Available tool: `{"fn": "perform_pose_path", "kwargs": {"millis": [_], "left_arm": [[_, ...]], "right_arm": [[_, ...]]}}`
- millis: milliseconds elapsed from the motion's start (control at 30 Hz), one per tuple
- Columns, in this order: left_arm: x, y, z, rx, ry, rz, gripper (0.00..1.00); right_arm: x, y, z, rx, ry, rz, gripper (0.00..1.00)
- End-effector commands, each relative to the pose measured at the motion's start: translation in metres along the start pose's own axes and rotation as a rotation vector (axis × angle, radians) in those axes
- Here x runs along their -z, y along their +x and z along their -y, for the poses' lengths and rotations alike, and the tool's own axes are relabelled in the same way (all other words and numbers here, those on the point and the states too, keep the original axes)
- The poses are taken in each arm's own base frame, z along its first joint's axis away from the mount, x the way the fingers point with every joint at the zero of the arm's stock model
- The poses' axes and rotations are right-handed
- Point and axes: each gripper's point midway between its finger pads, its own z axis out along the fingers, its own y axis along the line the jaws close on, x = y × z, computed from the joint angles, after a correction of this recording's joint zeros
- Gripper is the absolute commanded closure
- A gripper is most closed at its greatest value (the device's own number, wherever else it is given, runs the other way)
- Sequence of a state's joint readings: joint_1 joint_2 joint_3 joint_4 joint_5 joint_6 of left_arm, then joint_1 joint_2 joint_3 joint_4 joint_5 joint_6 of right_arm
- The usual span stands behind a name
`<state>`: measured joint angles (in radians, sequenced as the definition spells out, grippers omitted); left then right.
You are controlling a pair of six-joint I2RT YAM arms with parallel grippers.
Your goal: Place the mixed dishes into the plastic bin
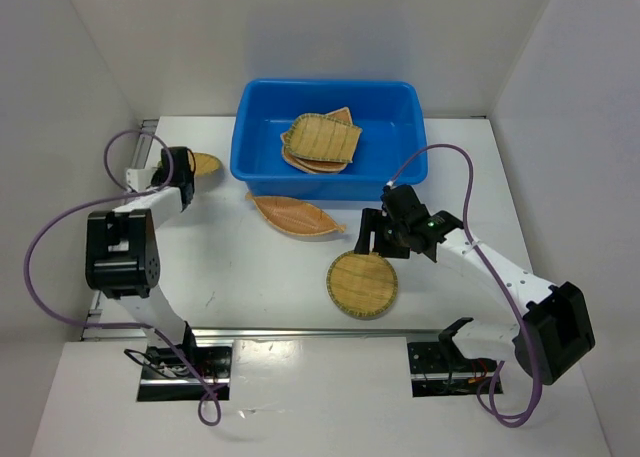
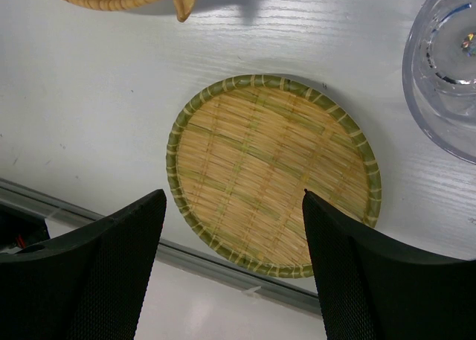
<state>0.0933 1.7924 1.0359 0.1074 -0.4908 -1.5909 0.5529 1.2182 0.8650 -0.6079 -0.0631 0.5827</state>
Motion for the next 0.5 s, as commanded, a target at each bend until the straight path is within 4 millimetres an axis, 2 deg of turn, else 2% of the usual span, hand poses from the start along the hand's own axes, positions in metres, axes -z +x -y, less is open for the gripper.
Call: {"fn": "perform_pose_path", "kwargs": {"millis": [0, 33, 100, 133, 167, 233, 267, 300, 367, 433, 467], "left_arm": [[0.052, -0.048, 0.096, -0.030, 0.228, 0.105, 1.00], [0.063, -0.055, 0.112, -0.030, 0.265, 0.113, 1.00], [0.097, -0.075, 0.158, 0.001, 0.400, 0.142, 1.00], [0.109, -0.082, 0.171, -0.029, 0.445, 0.164, 1.00], [0.127, -0.081, 0.189, -0.043, 0.515, 0.147, 1.00], [0.152, -0.084, 0.224, -0.062, 0.634, 0.126, 1.00], [0.174, -0.071, 0.242, -0.068, 0.727, 0.050, 1.00], [0.181, -0.067, 0.248, -0.075, 0.757, 0.016, 1.00], [0.194, -0.036, 0.261, -0.111, 0.803, -0.085, 1.00], [0.210, 0.011, 0.264, -0.173, 0.845, -0.240, 1.00], [0.199, 0.038, 0.256, -0.214, 0.813, -0.309, 1.00]], "right_arm": [[0.005, -0.009, -0.009, 0.013, -0.015, 0.025, 0.21], [0.005, -0.008, -0.010, 0.013, -0.023, 0.020, 0.21], [0.007, -0.009, -0.011, 0.023, -0.028, 0.027, 0.21], [0.006, -0.007, -0.011, 0.023, -0.036, 0.023, 0.21], [0.006, -0.007, -0.011, 0.023, -0.036, 0.023, 0.21], [0.006, -0.007, -0.012, 0.023, -0.044, 0.018, 0.21], [0.006, -0.007, -0.012, 0.032, -0.044, 0.018, 0.21], [0.006, -0.007, -0.012, 0.032, -0.044, 0.018, 0.21], [0.006, -0.005, -0.014, 0.033, -0.053, 0.012, 0.21], [0.009, -0.007, -0.015, 0.033, -0.059, 0.021, 0.21], [0.011, -0.008, -0.016, 0.034, -0.064, 0.028, 0.21]]}}
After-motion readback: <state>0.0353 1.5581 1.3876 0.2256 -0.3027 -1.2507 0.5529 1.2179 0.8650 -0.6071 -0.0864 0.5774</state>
